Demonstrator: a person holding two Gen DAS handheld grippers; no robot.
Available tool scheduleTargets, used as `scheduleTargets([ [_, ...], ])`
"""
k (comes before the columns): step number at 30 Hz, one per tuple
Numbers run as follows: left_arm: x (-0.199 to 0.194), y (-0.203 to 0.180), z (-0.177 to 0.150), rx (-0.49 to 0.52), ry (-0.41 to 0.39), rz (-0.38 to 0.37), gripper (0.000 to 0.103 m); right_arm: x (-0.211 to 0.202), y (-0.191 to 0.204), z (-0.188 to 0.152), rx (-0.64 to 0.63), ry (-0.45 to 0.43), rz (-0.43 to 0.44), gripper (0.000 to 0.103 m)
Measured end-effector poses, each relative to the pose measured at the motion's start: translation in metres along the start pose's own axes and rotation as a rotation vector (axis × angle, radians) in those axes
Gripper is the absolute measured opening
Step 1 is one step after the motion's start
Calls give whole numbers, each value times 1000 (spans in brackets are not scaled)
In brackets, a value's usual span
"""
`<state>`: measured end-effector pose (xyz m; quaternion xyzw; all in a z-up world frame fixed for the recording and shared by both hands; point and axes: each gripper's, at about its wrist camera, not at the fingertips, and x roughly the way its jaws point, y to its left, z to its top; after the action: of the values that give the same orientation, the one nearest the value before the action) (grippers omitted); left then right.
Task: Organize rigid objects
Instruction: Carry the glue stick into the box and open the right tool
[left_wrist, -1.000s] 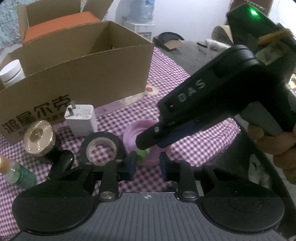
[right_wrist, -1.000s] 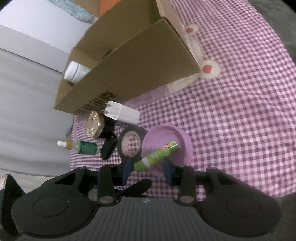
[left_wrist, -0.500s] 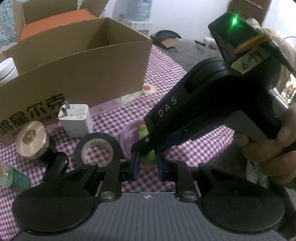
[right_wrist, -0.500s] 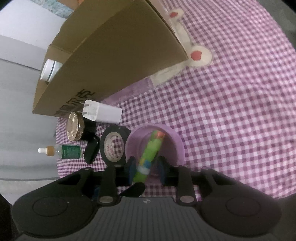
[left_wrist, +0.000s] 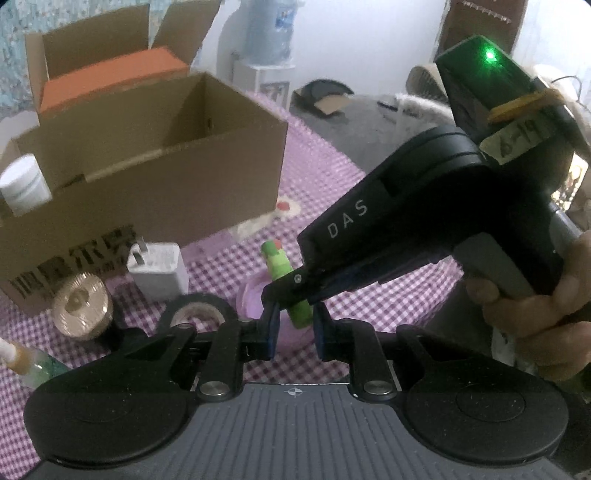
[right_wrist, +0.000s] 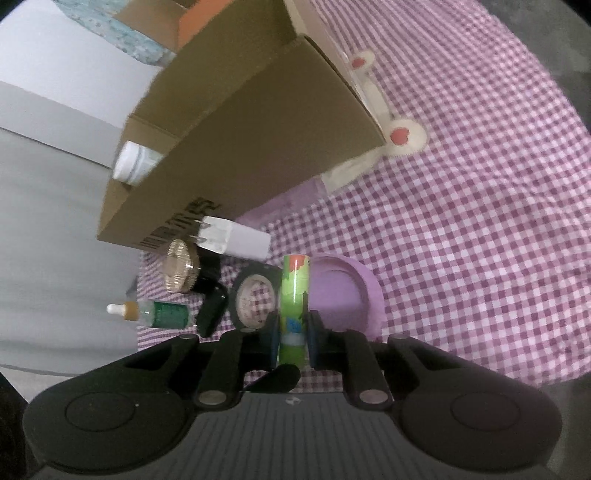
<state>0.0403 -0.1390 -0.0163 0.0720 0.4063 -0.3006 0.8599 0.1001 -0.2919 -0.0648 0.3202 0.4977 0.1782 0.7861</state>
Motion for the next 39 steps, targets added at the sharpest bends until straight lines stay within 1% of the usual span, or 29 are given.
scheduleTargets([
  [4,-23,-5,9,21,-63,15,19,-29,10,-4,-27,-55,34,17],
  [8,-45,-6,22,27,-129,32,19,-62,28,-3,-85,-136,73,17],
  [12,-59,-3,38,16,-169,53,19,-84,50,6,-142,-196,128,17],
  [15,-67,5,49,-5,-200,81,19,-88,71,19,-185,-224,147,17],
  [16,-68,9,53,-14,-206,94,19,-77,78,24,-196,-227,152,17],
  [18,-69,18,58,-39,-208,121,19,-72,89,36,-219,-231,155,17],
  [21,-69,38,61,-102,-201,151,20,-61,100,56,-237,-211,169,17],
  [24,-71,57,60,-159,-192,176,20,-36,112,82,-253,-166,164,16],
  [27,-75,73,60,-197,-188,205,20,-1,124,112,-251,-85,139,16],
  [32,-87,95,56,-260,-198,244,22,68,140,151,-248,29,49,16],
  [35,-92,106,54,-288,-202,258,23,102,149,166,-266,59,-21,16],
  [39,-96,115,51,-306,-207,269,24,134,158,180,-307,104,-70,18],
])
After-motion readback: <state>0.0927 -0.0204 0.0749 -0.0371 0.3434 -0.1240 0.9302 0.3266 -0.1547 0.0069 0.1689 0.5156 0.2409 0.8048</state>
